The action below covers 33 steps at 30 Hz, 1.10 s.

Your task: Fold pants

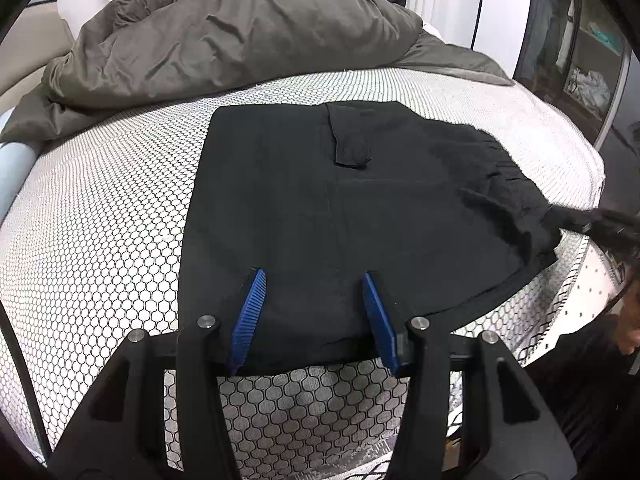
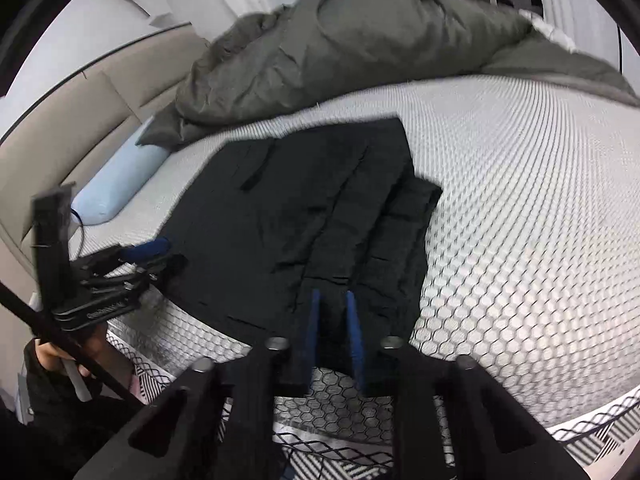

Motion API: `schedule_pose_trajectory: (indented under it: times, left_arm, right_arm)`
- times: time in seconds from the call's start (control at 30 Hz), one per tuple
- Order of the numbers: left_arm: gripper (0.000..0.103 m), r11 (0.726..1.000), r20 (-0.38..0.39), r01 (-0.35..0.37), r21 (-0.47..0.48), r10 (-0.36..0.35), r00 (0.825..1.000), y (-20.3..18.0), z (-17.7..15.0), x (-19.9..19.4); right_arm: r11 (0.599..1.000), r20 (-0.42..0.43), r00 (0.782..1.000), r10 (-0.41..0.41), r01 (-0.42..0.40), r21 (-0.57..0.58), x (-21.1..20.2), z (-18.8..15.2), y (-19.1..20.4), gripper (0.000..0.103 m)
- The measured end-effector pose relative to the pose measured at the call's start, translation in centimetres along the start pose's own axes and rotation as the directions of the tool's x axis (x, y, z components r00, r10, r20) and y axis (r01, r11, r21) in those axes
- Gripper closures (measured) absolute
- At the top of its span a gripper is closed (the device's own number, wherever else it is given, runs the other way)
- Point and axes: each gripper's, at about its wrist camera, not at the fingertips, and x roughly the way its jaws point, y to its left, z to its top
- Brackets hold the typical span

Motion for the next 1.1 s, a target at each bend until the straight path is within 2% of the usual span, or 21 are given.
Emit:
schedule_pose_trajectory:
  times: [0.1,0.13,0.23,0.33,0.4,0.47,0.53,0.57,0.63,0.67,0.73,0.77,0.87,0.9,0.97,1.03,1.1]
  left_arm:
    - [0.055,0.999,0.029,0.023,-0.034,-0.022,0.999,1.1,0.2,-1.0]
    - [0.055,0.998,0.048,0.036,-0.052,-0.034,0.998,1.6,0.3,-1.6]
    - [0.055,0.994,0.072,0.053,-0.091,-0.047,0.996,2.8,0.4,-2.3]
    - [0.055,0.997,0.033,0.025,-0.079,-0.022,0.999,2.7,0.2,-1.3]
    - [0.055,0.999,-0.01,-0.02,-0.038,0.02,1.0,2.1,-0.3,-0.2]
    - [0.055,0.999,-0.013,-0.051,-0.004,0.051,0.999,1.5,-0.3,0.1]
    - [0.055,0.999,-0.014,-0.04,0.0,0.04,0.999,1.3,-0.2,0.1]
    - [0.054,0.999,-0.017,-0.034,0.002,0.034,0.999,1.2,-0.2,0.2]
    - [0.054,0.999,-0.02,-0.043,0.013,0.044,0.999,1.0,-0.2,0.4]
    - [0.054,0.999,-0.021,-0.045,0.017,0.045,0.999,1.0,-0.2,0.5]
    - [0.054,0.999,-0.022,-0.044,0.019,0.045,0.999,0.9,-0.2,0.6]
    - [0.054,0.999,-0.022,-0.044,0.019,0.044,0.999,0.9,-0.1,0.7]
    - [0.054,0.999,-0.022,-0.037,0.011,0.037,0.999,1.1,0.1,0.9]
    - [0.054,1.0,-0.017,-0.031,0.002,0.031,0.999,1.2,0.2,0.7]
    - [0.054,1.0,-0.006,-0.002,-0.005,0.002,1.0,1.1,0.3,0.2]
    - [0.054,1.0,0.007,0.024,0.002,-0.024,1.0,0.7,0.3,-0.4]
    - [0.054,0.999,0.011,0.022,0.026,-0.023,1.0,-0.1,0.3,-0.5]
  right_arm:
    - [0.999,0.046,0.999,-0.002,0.004,-0.043,-2.9,0.9,1.2,0.1]
    - [0.998,0.056,0.998,-0.013,0.016,-0.057,-3.7,1.0,1.5,0.103]
    - [0.997,0.032,0.999,-0.043,0.044,-0.055,-3.6,0.4,0.9,0.103]
    - [0.998,-0.026,0.998,-0.057,0.057,-0.009,-1.4,-0.5,-0.8,0.103]
    - [0.999,-0.006,1.0,-0.025,0.025,0.025,-1.1,-0.2,-1.7,0.103]
    - [0.999,0.04,0.999,-0.008,0.007,0.033,-1.7,0.7,-1.9,0.092]
    - [1.0,0.048,0.999,0.014,-0.015,0.02,-1.7,1.7,-1.6,0.088]
    - [1.0,0.029,0.999,0.024,-0.024,0.003,-1.2,2.0,-1.3,0.079]
    - [1.0,-0.021,1.0,0.019,-0.019,-0.015,0.2,1.8,-0.8,0.07]
    - [0.999,-0.065,0.998,0.024,-0.025,-0.027,1.3,1.3,-0.6,0.07]
    - [1.0,-0.1,0.995,-0.002,-0.002,-0.032,2.5,0.3,-0.7,0.07]
    - [1.0,-0.105,0.994,-0.002,-0.001,-0.023,2.8,0.1,-0.8,0.074]
    - [0.999,-0.061,0.998,0.002,-0.005,-0.038,1.5,0.5,-0.3,0.095]
    - [0.998,-0.03,0.999,0.032,-0.034,-0.053,0.1,0.9,0.2,0.096]
    - [0.995,-0.005,0.999,0.041,-0.042,-0.086,-1.6,0.9,0.7,0.096]
    - [0.995,-0.017,0.999,0.047,-0.048,-0.083,-1.8,0.4,0.3,0.096]
    - [0.998,-0.049,0.999,0.007,-0.01,-0.065,-0.3,-0.2,-0.5,0.096]
